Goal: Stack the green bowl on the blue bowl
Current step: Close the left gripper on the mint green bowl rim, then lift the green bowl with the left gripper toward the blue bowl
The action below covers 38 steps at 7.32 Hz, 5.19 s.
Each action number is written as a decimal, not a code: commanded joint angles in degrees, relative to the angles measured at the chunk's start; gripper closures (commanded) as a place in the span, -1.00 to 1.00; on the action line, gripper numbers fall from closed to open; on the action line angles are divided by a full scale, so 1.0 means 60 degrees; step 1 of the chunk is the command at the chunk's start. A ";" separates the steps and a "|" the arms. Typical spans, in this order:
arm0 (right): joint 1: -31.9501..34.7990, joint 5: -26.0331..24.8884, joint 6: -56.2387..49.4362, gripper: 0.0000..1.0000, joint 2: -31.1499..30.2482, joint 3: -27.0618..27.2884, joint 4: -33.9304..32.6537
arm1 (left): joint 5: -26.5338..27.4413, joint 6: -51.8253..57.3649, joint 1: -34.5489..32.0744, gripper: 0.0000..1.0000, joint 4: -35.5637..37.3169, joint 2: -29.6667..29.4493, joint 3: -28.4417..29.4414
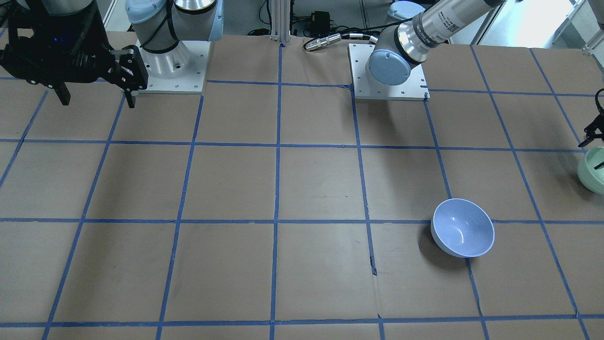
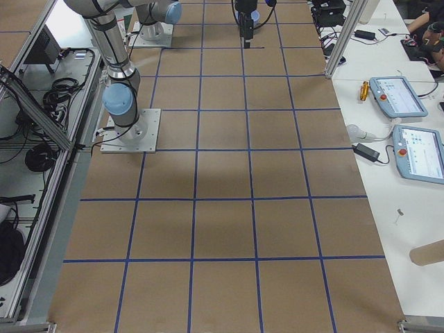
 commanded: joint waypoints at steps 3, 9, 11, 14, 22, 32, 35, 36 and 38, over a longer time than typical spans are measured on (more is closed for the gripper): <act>0.0003 0.0000 0.0000 -1.00 0.0000 0.0000 0.0000 | 0.0000 0.0013 0.0000 -0.56 0.0000 0.0004 0.0007; 0.0003 0.0000 0.0000 -1.00 0.0000 0.0000 0.0000 | 0.0000 0.0013 0.0000 0.11 0.0014 0.0018 0.0007; -0.0012 0.0000 0.0000 -1.00 0.0000 0.0000 0.0000 | 0.0000 0.0028 0.0000 0.40 0.0014 0.0019 0.0007; 0.0003 0.0000 0.0000 -1.00 0.0000 0.0000 0.0000 | 0.0015 0.0028 0.0000 0.71 0.0014 0.0077 0.0007; 0.0003 0.0000 0.0000 -1.00 0.0000 0.0000 0.0000 | 0.0029 0.0071 -0.0044 1.00 -0.0074 0.0399 0.0007; 0.0003 0.0000 0.0000 -1.00 0.0000 0.0000 0.0000 | -0.0073 -0.1622 -0.2677 1.00 -0.1932 0.2609 0.0109; -0.0012 0.0000 0.0000 -1.00 0.0000 0.0000 0.0000 | -0.0305 -0.3568 -0.4360 1.00 -0.2342 0.2962 0.0109; -0.0012 0.0000 0.0000 -1.00 0.0000 0.0000 0.0000 | -0.0438 -0.4185 -0.4815 1.00 -0.2663 0.3079 0.0109; 0.0003 0.0000 0.0000 -1.00 0.0000 0.0000 0.0000 | -0.0454 -0.4992 -0.5984 1.00 -0.2871 0.3270 0.0080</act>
